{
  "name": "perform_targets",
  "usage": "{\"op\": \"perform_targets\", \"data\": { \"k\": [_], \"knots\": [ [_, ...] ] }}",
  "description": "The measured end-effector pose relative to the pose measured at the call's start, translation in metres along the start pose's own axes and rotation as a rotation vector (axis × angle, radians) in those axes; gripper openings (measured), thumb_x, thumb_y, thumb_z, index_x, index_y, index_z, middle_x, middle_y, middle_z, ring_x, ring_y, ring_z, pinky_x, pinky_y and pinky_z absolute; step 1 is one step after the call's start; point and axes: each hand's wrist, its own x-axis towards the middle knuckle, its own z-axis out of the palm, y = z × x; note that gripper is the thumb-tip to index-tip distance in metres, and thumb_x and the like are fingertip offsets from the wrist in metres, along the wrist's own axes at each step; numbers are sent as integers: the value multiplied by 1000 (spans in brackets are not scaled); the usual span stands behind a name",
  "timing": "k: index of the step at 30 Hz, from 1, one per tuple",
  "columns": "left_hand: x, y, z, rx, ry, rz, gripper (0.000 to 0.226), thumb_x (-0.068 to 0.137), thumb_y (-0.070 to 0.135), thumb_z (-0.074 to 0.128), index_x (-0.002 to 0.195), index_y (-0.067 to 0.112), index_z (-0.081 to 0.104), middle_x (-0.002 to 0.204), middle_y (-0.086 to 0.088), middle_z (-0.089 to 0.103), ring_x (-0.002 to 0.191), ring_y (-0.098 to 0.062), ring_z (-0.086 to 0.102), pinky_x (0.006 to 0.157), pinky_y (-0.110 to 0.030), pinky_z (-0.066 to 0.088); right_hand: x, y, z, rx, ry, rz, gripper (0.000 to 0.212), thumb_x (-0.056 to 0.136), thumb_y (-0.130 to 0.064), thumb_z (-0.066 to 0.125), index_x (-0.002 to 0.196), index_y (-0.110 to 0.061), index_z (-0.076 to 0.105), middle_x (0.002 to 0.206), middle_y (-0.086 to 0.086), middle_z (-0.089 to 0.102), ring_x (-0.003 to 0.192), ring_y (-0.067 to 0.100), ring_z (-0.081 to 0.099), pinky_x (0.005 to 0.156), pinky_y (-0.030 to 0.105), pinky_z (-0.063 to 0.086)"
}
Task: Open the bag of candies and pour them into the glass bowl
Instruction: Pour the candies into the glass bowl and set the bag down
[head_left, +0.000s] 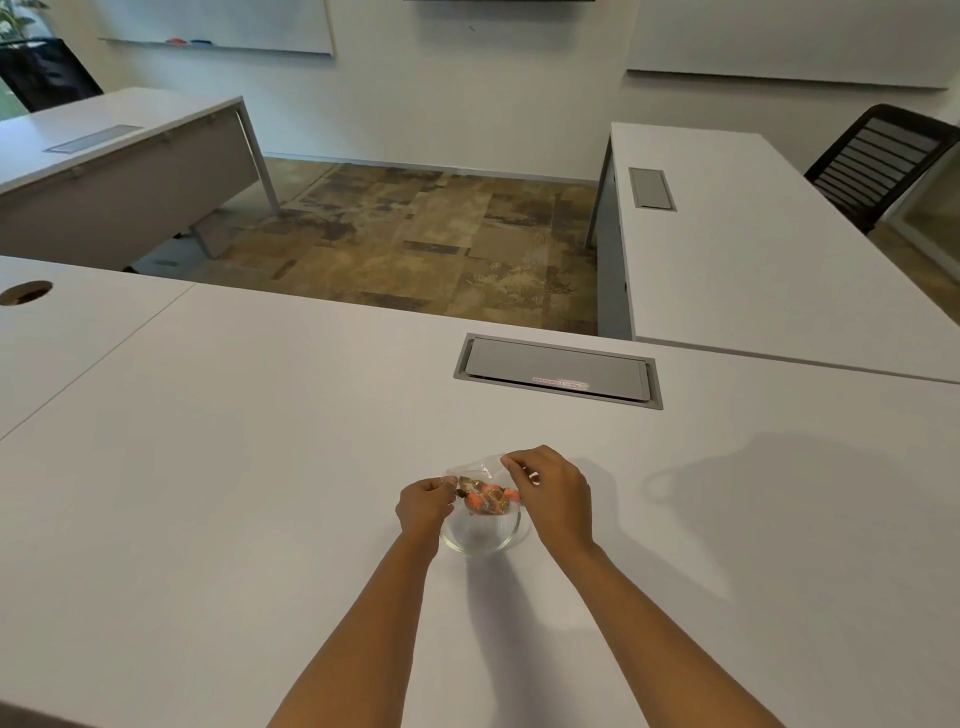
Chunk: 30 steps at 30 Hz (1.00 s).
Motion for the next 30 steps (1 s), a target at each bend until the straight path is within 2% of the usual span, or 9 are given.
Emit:
{"op": "perform_targets", "data": {
  "k": [3, 7, 9, 17, 22, 24, 26, 28, 30],
  "knots": [
    [3, -1, 2, -7, 19, -16, 18, 82, 12, 66, 92, -1, 72, 97, -22, 69, 95, -33, 65, 98, -42, 52, 0, -7, -1, -6, 16, -72, 17, 85, -29, 64, 92, -17, 74, 92, -1, 74, 77, 13, 67, 65, 7, 44],
    [5, -4, 4, -2, 33, -34, 12, 83, 15, 67, 76, 7, 71, 95, -19, 69, 104, -36, 64, 95, -37, 52, 1, -13, -1, -63, 58, -192, 16, 86, -26, 63, 89, -14, 72, 89, 2, 72, 73, 16, 66, 64, 16, 48],
    [5, -5, 3, -6, 34, -43, 16, 83, 15, 67, 90, 2, 72, 101, -20, 70, 105, -35, 64, 98, -39, 52, 2, -13, -1, -56, 64, -197, 16, 87, -25, 62, 90, -13, 72, 90, 3, 72, 75, 16, 66, 65, 17, 49],
    [6, -6, -1, -65, 21, -34, 27, 84, 17, 65, 106, 0, 69, 112, -20, 68, 107, -32, 62, 100, -39, 50, -1, -21, 2, -46, 69, -250, 14, 86, -25, 64, 88, -14, 72, 88, 2, 72, 73, 15, 66, 64, 16, 48],
    [2, -2, -4, -142, 22, 49, 13, 87, 19, 59, 94, 11, 67, 106, -11, 66, 108, -30, 60, 96, -37, 49, 0, -17, 3, 151, 74, 34, 14, 89, -29, 59, 92, -19, 67, 91, -3, 68, 73, 8, 61, 61, 10, 45],
    [-1, 2, -4, -176, -1, 101, 15, 87, 21, 58, 95, 11, 65, 106, -10, 68, 105, -28, 62, 90, -37, 52, 1, -15, 2, 301, 69, 178, 14, 90, -28, 56, 93, -18, 65, 89, -1, 69, 74, 14, 66, 62, 20, 53],
    [-5, 6, -3, -218, -49, 157, 17, 89, 21, 57, 97, 9, 65, 105, -9, 70, 98, -23, 65, 71, -27, 53, 1, -12, 0, 418, 52, 313, 17, 92, -30, 53, 96, -16, 62, 87, 0, 68, 70, 15, 67, 68, 34, 59],
    [-10, 10, -1, -250, -71, 203, 15, 89, 24, 58, 94, 11, 65, 99, -5, 70, 87, -19, 67, 57, -20, 50, -1, -9, 0, 488, 20, 413, 24, 92, -34, 51, 103, -15, 60, 91, 3, 68, 73, 18, 67, 72, 37, 59],
    [-14, 10, 0, -246, -69, 249, 17, 89, 26, 60, 95, 12, 66, 98, -4, 69, 86, -20, 67, 57, -20, 51, -5, -6, 0, 530, -9, 473, 27, 92, -35, 52, 104, -13, 60, 92, 5, 68, 77, 23, 67, 70, 35, 58]
  ]
}}
